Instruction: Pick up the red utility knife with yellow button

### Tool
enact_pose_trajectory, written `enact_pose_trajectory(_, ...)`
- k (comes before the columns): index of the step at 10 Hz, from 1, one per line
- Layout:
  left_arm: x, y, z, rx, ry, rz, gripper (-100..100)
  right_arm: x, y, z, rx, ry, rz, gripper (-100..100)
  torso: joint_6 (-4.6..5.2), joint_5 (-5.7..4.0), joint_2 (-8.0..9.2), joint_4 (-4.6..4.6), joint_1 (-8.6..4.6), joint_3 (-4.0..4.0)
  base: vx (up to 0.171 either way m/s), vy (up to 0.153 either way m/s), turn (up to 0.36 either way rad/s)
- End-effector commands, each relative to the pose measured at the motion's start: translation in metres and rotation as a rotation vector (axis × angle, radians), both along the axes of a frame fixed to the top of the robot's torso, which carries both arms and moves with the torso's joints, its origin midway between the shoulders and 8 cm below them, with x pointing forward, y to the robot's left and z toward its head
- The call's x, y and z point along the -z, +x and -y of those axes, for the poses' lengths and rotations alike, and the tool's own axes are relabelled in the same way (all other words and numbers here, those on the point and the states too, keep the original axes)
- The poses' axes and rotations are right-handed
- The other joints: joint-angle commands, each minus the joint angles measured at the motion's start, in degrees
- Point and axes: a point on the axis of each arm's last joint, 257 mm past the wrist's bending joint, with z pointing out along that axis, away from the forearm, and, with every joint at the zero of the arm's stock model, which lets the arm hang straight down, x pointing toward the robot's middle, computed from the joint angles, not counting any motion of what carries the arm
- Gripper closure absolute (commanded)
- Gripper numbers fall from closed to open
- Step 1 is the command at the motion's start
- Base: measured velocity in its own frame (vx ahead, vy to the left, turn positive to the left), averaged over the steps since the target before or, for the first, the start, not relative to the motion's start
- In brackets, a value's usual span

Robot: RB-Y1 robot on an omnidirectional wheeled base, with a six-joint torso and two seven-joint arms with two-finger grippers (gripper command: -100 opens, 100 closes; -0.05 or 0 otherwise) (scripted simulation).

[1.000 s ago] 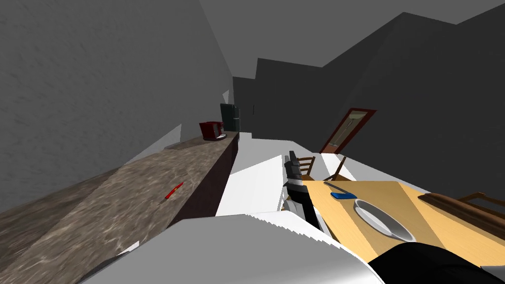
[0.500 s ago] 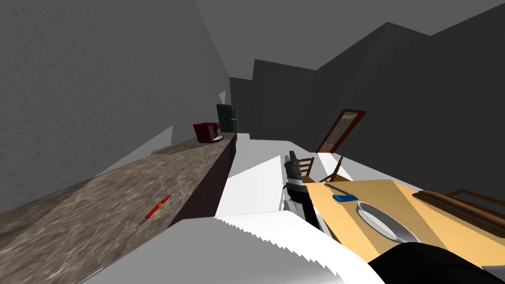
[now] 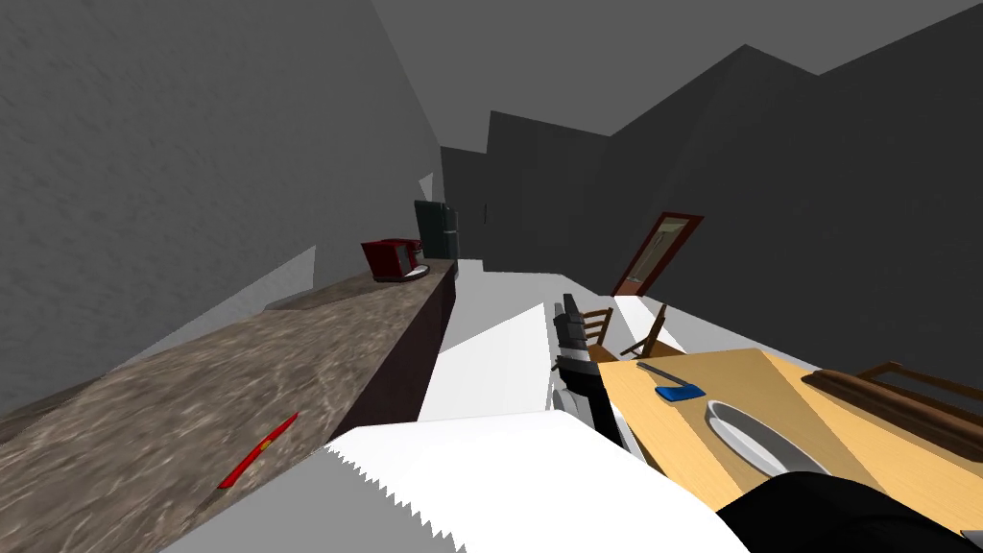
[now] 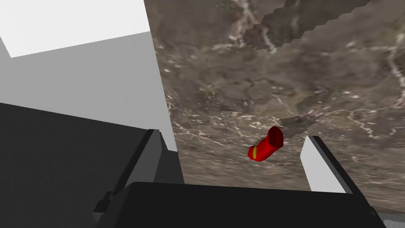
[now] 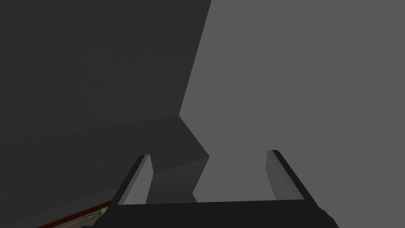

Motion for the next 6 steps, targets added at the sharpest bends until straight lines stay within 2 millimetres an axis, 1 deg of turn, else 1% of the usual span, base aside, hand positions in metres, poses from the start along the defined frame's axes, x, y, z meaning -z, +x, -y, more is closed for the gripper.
enact_pose_trajectory(1,0.000,-0.009,-0.015,0.022,0.045,-0.051,-100,0.000,0.000,0.000,0.000,0.000,0.000,0,0.00,0.00,0.00,0.00,0.00,0.00,0.183,0.011,-0.072)
enact_pose_trajectory(3,0.001,-0.015,-0.030,0.045,0.088,-0.100,-100,0.000,0.000,0.000,0.000,0.000,0.000,0,0.00,-0.01,-0.04,-0.02,-0.04,-0.03,0.148,0.023,-0.077)
enact_pose_trajectory(6,0.002,-0.021,-0.044,0.068,0.130,-0.147,-100,0.000,0.000,0.000,0.000,0.000,0.000,0,-0.02,-0.01,0.22,0.05,-0.05,0.12,0.097,0.018,-0.057)
